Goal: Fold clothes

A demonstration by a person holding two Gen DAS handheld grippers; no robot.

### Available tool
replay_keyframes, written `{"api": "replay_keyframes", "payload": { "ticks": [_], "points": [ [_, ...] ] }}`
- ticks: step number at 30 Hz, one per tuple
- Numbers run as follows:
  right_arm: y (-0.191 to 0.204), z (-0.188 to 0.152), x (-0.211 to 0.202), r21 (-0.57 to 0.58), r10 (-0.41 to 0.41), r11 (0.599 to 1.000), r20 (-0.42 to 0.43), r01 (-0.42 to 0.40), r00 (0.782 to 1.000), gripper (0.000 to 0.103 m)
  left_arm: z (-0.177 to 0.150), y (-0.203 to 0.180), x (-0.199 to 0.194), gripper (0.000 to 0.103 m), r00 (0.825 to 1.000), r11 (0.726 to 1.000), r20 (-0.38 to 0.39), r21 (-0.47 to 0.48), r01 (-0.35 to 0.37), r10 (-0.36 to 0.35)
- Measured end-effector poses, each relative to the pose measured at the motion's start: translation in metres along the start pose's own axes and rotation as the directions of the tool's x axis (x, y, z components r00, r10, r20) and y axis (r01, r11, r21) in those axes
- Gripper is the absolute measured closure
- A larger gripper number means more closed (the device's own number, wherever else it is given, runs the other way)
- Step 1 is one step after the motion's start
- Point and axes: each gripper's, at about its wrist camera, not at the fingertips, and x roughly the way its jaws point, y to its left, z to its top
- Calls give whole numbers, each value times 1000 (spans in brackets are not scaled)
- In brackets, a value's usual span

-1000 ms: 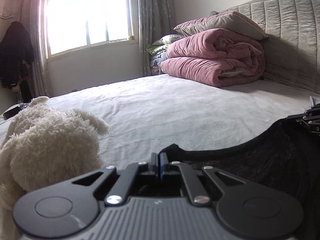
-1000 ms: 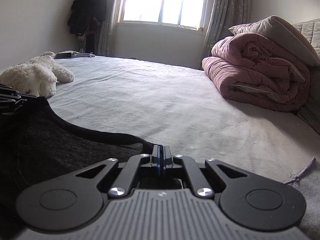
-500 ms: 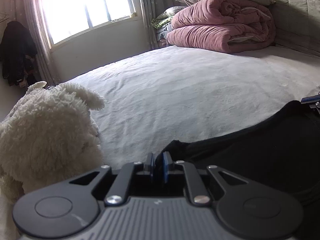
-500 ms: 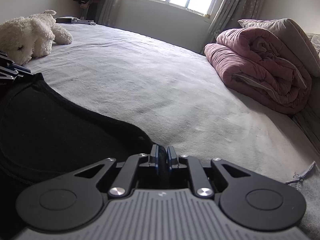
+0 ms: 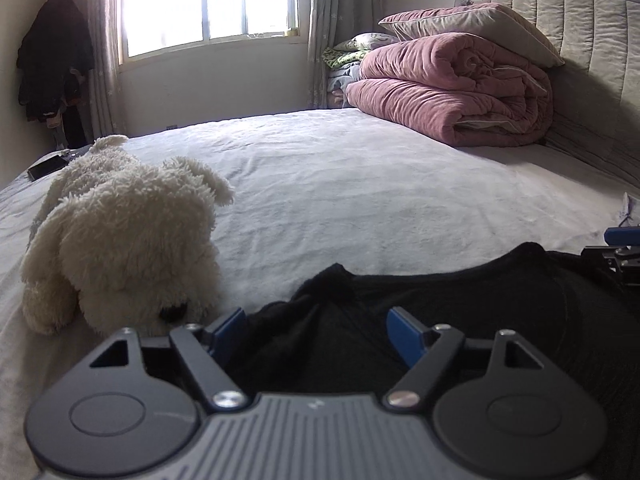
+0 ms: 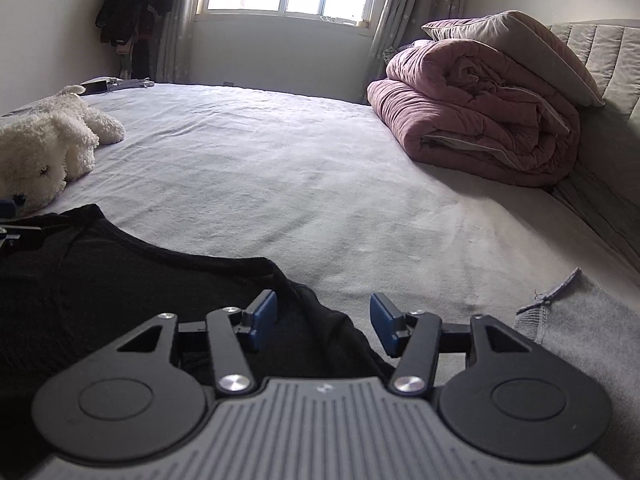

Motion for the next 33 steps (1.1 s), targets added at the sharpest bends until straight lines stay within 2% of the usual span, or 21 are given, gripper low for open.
{"api": "replay_keyframes", "payload": {
  "ticks": [3,8,12,20,23,28,33],
  "points": [
    [3,-1,-22,41,24,999,-15,-23,1000,47,-11,-6,-24,14,1000,999,-5,-35,22,-22],
    [12,-7,-58,106,61,993,-43,-56,997,43,-28,-18,-67,11,997,993,-17,-88,76,-78],
    [24,-14,-89,131,85,988,-64,-76,994,40,-46,-34,-99,5,993,992,-33,-65,111,-113],
    [49,-36,-144,201,144,971,-79,-125,986,33,-92,-58,-154,1,982,982,-44,-54,180,-183],
    [58,-54,-158,223,162,965,-97,-137,982,32,-113,-68,-165,1,976,978,-66,-20,209,-210],
    [76,-75,-167,219,149,968,-127,-119,981,32,-146,-82,-178,1,974,974,-53,23,224,-222],
    [88,-90,-164,220,127,971,-158,-90,979,30,-150,-88,-181,1,981,980,-63,62,189,-185]
  ]
}}
